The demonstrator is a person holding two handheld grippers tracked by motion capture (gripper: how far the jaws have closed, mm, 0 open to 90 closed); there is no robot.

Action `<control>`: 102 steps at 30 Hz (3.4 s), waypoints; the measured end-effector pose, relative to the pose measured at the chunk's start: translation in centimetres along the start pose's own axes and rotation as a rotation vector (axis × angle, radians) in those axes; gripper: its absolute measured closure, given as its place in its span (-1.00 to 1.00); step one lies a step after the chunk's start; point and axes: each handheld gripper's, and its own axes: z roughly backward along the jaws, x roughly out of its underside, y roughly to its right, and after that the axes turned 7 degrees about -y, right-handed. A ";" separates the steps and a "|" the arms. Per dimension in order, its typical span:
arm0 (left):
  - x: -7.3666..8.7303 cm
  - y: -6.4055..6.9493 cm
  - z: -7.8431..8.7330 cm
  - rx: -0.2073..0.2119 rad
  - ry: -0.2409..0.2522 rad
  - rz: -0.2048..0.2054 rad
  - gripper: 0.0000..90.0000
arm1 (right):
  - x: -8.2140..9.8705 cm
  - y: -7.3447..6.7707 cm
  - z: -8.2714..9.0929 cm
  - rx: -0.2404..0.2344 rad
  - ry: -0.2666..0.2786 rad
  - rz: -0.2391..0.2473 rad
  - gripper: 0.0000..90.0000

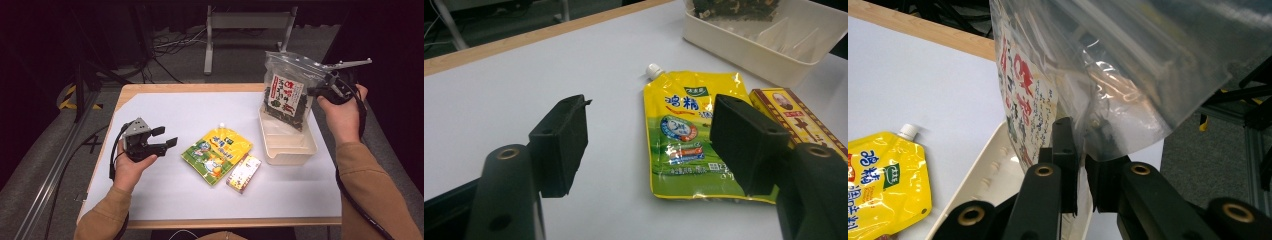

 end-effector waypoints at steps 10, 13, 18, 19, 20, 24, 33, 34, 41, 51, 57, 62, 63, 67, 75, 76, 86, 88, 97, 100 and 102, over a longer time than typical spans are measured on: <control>-0.1 0.1 -0.7 -0.004 -0.016 0.001 -0.35 | 1.4 1.2 -0.2 -0.042 -0.002 -0.060 0.85; -0.1 0.0 -0.8 -0.002 -0.020 0.007 -0.35 | 1.6 1.2 -0.1 -0.048 -0.002 -0.061 0.81; -0.2 0.0 -1.1 -0.001 -0.039 0.017 -0.38 | 2.0 1.4 0.1 -0.061 0.015 -0.067 0.65; -0.2 0.0 -1.2 0.003 -0.043 0.020 -0.38 | 2.2 1.5 0.2 -0.062 0.019 -0.075 0.56; -0.3 -0.1 -1.2 0.003 -0.044 0.018 -0.39 | 2.3 1.6 0.4 -0.066 0.027 -0.079 0.47; -0.4 -0.2 -1.4 0.011 -0.046 0.026 -0.45 | 2.8 1.9 1.0 -0.084 0.044 -0.098 0.27; -0.6 -0.1 -1.7 0.015 -0.060 0.026 -0.50 | 4.2 1.6 3.3 -0.073 0.067 -0.069 0.15; -0.7 -0.1 -1.7 0.007 -0.069 0.010 -0.50 | 4.3 1.5 3.6 -0.077 0.070 -0.067 0.15; -0.9 -0.1 -2.0 0.019 -0.074 0.037 -0.47 | 5.2 0.5 5.1 -0.127 0.102 -0.022 0.12; -1.0 0.2 -2.0 0.021 -0.108 0.069 -0.47 | 5.9 -2.9 5.1 -0.263 0.138 0.068 0.08; -1.3 0.5 -2.2 0.024 -0.134 0.059 -0.47 | 6.0 -4.4 4.6 -0.301 0.148 0.106 0.05; -1.4 0.4 -2.5 0.022 -0.150 0.040 -0.47 | 6.5 -5.6 4.1 -0.336 0.171 0.139 0.03; -1.4 0.4 -2.5 0.024 -0.145 0.047 -0.47 | 6.6 -5.8 4.0 -0.343 0.176 0.146 0.02; -1.5 0.4 -2.5 0.037 -0.143 0.063 -0.46 | 7.1 -6.3 3.6 -0.356 0.181 0.167 0.01; -2.0 0.3 -2.7 0.021 -0.167 0.074 -0.44 | 8.8 -7.5 2.1 -0.376 0.192 0.167 -0.01; -2.1 0.2 -2.7 0.025 -0.169 0.080 -0.45 | 9.0 -7.7 1.8 -0.374 0.190 0.163 -0.02; -2.6 -0.1 -3.4 0.035 -0.210 0.089 -0.39 | 10.0 -8.3 0.6 -0.376 0.194 0.137 -0.04; -2.8 -0.1 -3.9 0.041 -0.216 0.078 -0.34 | 10.1 -8.4 0.6 -0.376 0.196 0.138 -0.04; -3.7 0.1 -6.2 0.096 -0.256 0.086 -0.30 | 10.6 -9.0 0.8 -0.328 0.185 0.156 -0.04; -3.7 -0.1 -7.0 0.119 -0.268 0.087 -0.29 | 10.9 -8.9 0.9 -0.323 0.183 0.149 -0.04; -3.6 -0.3 -7.5 0.143 -0.274 0.113 -0.30 | 11.1 -8.8 0.9 -0.322 0.182 0.145 -0.04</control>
